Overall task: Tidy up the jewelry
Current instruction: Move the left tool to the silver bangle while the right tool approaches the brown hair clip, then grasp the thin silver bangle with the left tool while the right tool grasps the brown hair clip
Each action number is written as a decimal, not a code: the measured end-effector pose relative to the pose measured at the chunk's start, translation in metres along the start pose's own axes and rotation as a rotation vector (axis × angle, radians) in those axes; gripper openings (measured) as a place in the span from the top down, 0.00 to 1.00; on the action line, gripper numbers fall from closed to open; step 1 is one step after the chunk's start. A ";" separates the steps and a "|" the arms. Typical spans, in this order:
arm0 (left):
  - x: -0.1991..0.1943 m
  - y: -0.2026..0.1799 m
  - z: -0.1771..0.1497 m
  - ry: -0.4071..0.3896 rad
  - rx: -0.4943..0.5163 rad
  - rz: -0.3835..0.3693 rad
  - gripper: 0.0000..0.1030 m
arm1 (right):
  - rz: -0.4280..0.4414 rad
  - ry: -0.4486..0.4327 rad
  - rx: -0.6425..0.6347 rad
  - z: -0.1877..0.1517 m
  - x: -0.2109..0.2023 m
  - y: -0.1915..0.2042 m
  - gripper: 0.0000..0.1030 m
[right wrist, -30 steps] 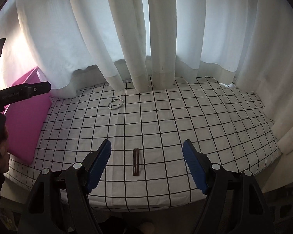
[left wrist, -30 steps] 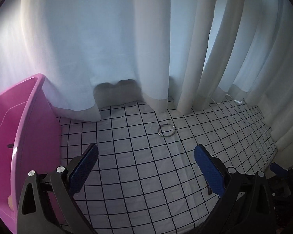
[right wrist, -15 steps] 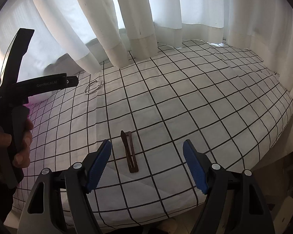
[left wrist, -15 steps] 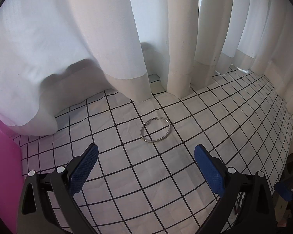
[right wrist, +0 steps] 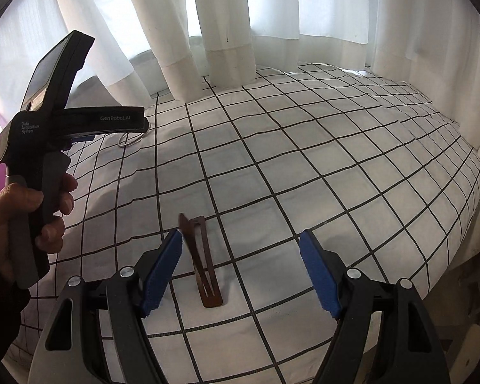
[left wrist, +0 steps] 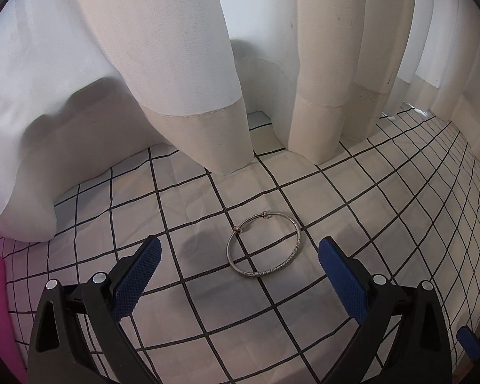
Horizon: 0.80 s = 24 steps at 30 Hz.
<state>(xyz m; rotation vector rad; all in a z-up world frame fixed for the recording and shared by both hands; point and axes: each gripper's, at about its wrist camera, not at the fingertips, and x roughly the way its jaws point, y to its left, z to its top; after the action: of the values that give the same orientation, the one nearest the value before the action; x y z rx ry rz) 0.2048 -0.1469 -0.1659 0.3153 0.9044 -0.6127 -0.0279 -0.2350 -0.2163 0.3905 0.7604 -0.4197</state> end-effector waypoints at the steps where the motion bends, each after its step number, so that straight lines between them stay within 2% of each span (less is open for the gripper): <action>1: 0.002 0.000 -0.001 0.003 0.002 -0.003 0.06 | 0.008 0.002 -0.003 0.000 0.001 0.001 0.30; 11: 0.014 -0.006 -0.008 0.019 0.047 -0.002 0.06 | 0.003 0.000 -0.046 -0.001 0.005 0.015 0.30; 24: 0.024 -0.017 0.007 0.021 0.057 -0.032 0.06 | -0.025 -0.010 -0.095 -0.008 0.009 0.022 0.30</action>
<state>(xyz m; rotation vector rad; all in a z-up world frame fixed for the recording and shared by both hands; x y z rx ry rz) 0.2105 -0.1724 -0.1813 0.3598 0.9151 -0.6671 -0.0151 -0.2144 -0.2238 0.2895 0.7733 -0.4072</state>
